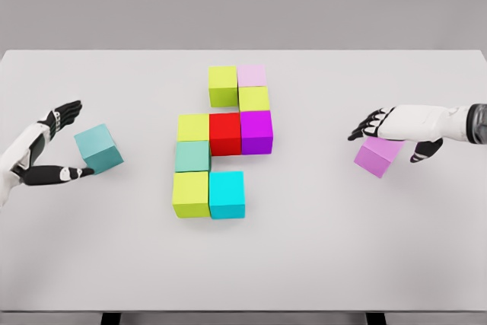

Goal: Assemble the squares on the desktop into the number 2

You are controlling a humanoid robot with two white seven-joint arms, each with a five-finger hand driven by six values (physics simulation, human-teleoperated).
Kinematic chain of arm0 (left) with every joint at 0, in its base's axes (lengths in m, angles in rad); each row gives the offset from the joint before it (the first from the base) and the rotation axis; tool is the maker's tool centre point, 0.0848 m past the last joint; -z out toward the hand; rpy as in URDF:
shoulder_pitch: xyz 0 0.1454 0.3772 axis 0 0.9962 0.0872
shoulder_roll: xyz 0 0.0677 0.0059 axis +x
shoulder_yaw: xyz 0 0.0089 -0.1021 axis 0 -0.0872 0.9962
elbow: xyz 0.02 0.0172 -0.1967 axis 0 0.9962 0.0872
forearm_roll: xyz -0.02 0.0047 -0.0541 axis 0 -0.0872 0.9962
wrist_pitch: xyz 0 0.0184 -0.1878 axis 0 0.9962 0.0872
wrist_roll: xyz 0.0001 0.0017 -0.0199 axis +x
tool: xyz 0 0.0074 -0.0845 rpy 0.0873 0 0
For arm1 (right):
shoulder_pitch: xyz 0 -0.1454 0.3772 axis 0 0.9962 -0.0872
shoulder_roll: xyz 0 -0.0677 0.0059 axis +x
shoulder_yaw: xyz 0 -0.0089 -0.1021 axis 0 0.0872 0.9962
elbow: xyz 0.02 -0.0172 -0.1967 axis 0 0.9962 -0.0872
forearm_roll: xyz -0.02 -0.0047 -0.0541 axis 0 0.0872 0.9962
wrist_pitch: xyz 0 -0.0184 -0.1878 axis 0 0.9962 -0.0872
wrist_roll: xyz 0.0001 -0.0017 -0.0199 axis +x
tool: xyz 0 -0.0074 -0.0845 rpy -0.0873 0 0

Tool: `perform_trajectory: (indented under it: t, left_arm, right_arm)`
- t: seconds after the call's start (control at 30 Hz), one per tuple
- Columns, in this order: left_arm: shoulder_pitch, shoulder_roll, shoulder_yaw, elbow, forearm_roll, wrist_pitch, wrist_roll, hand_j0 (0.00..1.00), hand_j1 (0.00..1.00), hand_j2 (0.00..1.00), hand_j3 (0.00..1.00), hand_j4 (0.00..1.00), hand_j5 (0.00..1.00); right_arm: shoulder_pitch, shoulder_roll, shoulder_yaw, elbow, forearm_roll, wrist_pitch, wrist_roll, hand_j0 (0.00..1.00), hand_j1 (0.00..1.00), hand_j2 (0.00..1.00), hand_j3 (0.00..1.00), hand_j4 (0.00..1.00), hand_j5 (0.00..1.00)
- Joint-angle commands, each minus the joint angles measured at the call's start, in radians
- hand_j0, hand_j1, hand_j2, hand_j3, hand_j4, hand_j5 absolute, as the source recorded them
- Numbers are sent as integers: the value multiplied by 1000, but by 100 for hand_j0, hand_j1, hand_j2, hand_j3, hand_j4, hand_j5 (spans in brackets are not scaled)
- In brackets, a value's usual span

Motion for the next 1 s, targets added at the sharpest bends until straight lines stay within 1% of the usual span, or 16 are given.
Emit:
perform_trajectory:
  t: [0.0, 0.03, 0.1, 0.17, 0.2, 0.27, 0.33, 0.43, 0.53, 0.6, 0.67, 0.77, 0.8, 0.83, 0.87, 0.97]
  left_arm:
    - [0, 11, 1, 1, -4, 99, 0, 100, 100, 100, 100, 100, 100]
    - [-5, 11, 1, 2, -10, 124, 2, 100, 100, 100, 100, 100, 100]
    - [-17, 11, 1, 4, -10, 127, 2, 100, 100, 100, 100, 100, 100]
    - [-18, 9, 2, 4, -9, 125, 2, 100, 100, 100, 100, 100, 100]
    - [-25, 9, 1, 2, -9, 125, 2, 100, 100, 100, 100, 100, 100]
    - [-26, 7, 1, 2, -9, 125, 2, 100, 100, 100, 100, 100, 100]
    - [-26, 4, 1, 2, -9, 125, 2, 100, 100, 100, 100, 100, 100]
    - [-26, -2, -2, 2, -9, 127, 2, 100, 100, 100, 100, 100, 100]
    - [-28, -6, -5, 2, -10, 154, 2, 100, 100, 100, 100, 100, 100]
    - [-32, -14, -7, 2, -10, 154, 2, 100, 100, 100, 100, 100, 100]
    - [-40, -16, -11, 2, -9, 156, 2, 100, 100, 100, 100, 100, 100]
    - [-40, -17, -13, 2, -9, 156, 2, 100, 100, 100, 100, 100, 100]
    - [-40, -19, -14, 2, -9, 156, 2, 100, 100, 100, 100, 100, 100]
    - [-40, -25, -14, 2, -10, 156, 2, 100, 100, 100, 100, 100, 100]
    - [-40, -29, -14, 2, -10, 162, 2, 100, 100, 100, 100, 100, 100]
    - [-40, -32, -14, 2, -10, 164, 2, 100, 100, 100, 100, 100, 100]
  right_arm:
    - [0, 5, 3, 6, 8, 2, 0, 100, 100, 100, 100, 100, 100]
    - [0, 5, 3, 6, 8, 2, 0, 100, 100, 100, 100, 100, 100]
    - [0, 10, 3, 6, 11, 2, 0, 100, 100, 100, 100, 100, 100]
    - [0, 10, 5, 5, 11, 2, 0, 90, 90, 90, 90, 90, 90]
    - [0, 12, 7, 5, 11, 2, 0, 81, 81, 81, 81, 81, 81]
    - [0, 12, 13, 5, 11, 2, 0, 69, 69, 69, 69, 69, 69]
    - [0, 15, 16, 6, 11, 2, 0, 55, 55, 55, 55, 55, 55]
    - [0, 16, 14, 5, 11, 2, 0, 55, 55, 55, 55, 55, 55]
    - [-2, 16, 8, 0, 8, 2, 0, 50, 50, 50, 50, 50, 50]
    - [-5, 16, -10, -11, -3, 2, 0, 50, 50, 50, 50, 50, 50]
    - [-5, 13, -52, -64, -4, 2, 0, 51, 51, 51, 51, 51, 51]
    - [-3, 7, -70, -198, -18, 2, 0, 52, 52, 52, 52, 52, 52]
    - [-2, 5, -69, -274, -32, 2, 0, 51, 51, 51, 51, 51, 51]
    - [2, 7, -67, -329, -32, 2, 0, 51, 51, 51, 51, 51, 51]
    - [5, 9, -64, -368, -32, 2, 0, 52, 52, 52, 52, 52, 52]
    - [8, 21, -58, -374, -32, 2, 0, 53, 53, 53, 53, 53, 53]
